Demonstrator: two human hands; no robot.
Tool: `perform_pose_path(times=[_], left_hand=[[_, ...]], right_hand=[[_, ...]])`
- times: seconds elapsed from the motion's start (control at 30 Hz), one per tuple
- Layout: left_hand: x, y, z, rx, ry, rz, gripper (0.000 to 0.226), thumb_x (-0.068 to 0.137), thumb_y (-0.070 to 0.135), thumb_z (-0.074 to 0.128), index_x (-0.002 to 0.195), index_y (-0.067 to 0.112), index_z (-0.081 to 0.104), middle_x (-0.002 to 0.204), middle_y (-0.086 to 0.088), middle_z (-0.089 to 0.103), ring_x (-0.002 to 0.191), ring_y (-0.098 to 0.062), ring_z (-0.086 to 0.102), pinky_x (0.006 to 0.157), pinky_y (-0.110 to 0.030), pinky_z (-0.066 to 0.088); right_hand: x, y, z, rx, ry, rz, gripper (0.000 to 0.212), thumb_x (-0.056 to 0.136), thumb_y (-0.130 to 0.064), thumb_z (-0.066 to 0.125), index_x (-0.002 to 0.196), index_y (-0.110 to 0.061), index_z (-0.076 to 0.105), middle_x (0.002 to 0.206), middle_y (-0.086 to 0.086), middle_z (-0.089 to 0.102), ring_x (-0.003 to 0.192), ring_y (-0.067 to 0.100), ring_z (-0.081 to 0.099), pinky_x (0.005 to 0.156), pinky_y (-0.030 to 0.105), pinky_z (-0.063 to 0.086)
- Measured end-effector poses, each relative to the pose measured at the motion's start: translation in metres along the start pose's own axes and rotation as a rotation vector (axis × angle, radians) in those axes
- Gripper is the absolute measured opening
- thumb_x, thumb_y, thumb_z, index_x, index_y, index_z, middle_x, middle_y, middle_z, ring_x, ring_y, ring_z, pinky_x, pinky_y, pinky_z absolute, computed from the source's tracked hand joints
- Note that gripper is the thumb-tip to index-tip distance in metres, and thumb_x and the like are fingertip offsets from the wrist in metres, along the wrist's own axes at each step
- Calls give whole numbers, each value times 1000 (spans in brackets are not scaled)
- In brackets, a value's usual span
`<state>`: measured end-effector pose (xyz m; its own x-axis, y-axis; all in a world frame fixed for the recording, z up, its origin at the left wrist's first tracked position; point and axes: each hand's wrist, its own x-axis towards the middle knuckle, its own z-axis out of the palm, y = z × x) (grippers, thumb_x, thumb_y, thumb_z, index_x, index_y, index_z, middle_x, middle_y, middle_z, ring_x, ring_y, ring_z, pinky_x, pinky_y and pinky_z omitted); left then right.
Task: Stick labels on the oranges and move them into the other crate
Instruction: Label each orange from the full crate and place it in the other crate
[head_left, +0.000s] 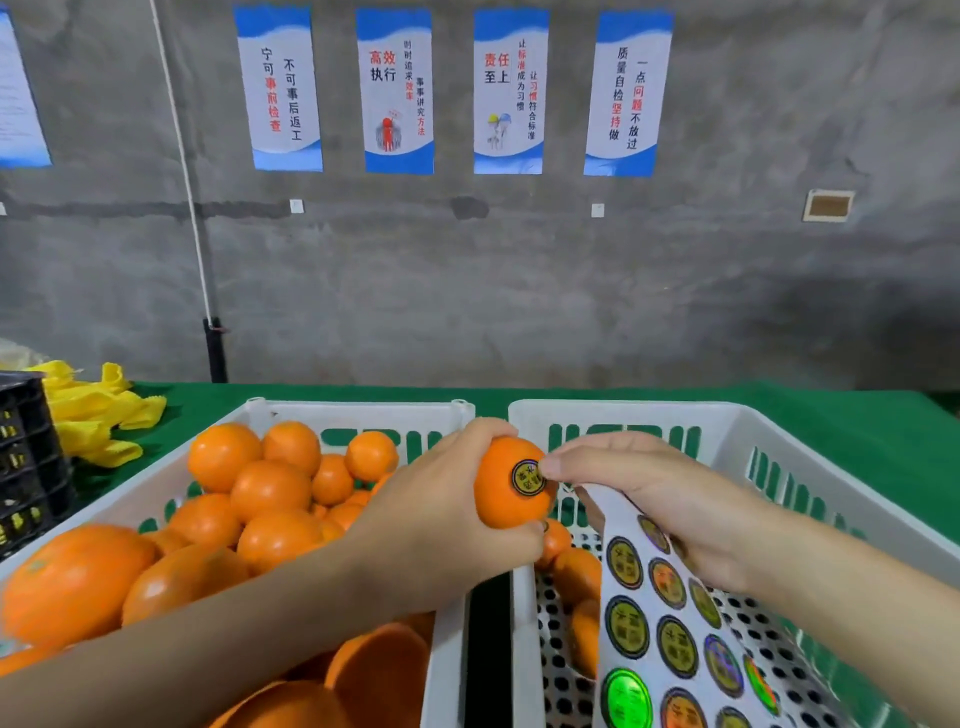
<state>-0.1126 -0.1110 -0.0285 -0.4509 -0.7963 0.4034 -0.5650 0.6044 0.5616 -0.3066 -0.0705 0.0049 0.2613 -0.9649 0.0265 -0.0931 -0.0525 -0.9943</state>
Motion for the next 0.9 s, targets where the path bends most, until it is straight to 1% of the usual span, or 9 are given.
perform_pose_path(times=[0.07,0.17,0.23,0.37,0.43,0.57,0.7,0.8,0.9], left_hand=[[-2,0,0,36,-6,14,70,58,71,58,121,63,30,107,27,52,95,4,57,76,-19,54],[-2,0,1,79,3,43,73,60,71,57,127,56,30,111,26,51,99,1,56,77,-15,49],[-2,1,1,95,15,60,73,67,65,63,132,51,33,116,22,53,101,-2,56,82,-21,51],[-2,0,1,98,9,77,70,77,53,72,136,45,35,119,18,53,101,-5,57,85,-29,55],[-1,-1,1,97,4,83,71,77,51,73,136,45,35,119,18,53,101,-5,57,86,-30,55],[0,-3,2,99,-32,106,71,77,53,75,134,48,34,120,20,54,104,-3,57,86,-28,56],[1,-3,2,59,-70,114,70,77,57,76,133,51,34,121,22,54,106,-3,58,86,-27,58],[0,-1,1,48,-79,138,68,75,61,74,130,55,34,122,24,54,108,-2,57,89,-30,57],[0,3,-2,21,-131,148,69,73,62,76,128,62,34,125,27,52,111,-1,57,92,-30,56]], right_hand=[[2,4,1,-82,54,-11,24,82,-28,74,93,-7,75,94,18,75,79,28,70,64,25,57],[4,6,4,-234,159,-131,10,80,-32,78,82,-22,76,85,5,77,80,20,73,68,20,58],[5,8,7,-275,183,-173,16,74,-37,81,78,-23,73,78,4,76,75,18,73,71,25,58],[6,12,9,-230,198,-217,32,61,-46,81,75,-20,69,50,-4,55,47,12,53,53,20,47],[8,12,8,-227,219,-216,38,62,-43,84,86,-21,65,47,-6,45,43,10,41,47,19,39],[8,9,2,-226,289,-173,63,58,-45,83,109,-23,54,49,-7,51,41,5,46,43,16,40],[7,4,-6,-272,326,-185,51,66,-47,81,109,-30,59,51,-4,53,48,9,57,51,21,51],[4,3,-5,-319,248,-187,52,61,-56,80,106,-37,61,53,-3,56,50,11,58,51,22,49],[4,1,-5,-321,409,-277,23,77,-55,74,91,-37,70,63,3,68,55,19,66,56,27,52]])
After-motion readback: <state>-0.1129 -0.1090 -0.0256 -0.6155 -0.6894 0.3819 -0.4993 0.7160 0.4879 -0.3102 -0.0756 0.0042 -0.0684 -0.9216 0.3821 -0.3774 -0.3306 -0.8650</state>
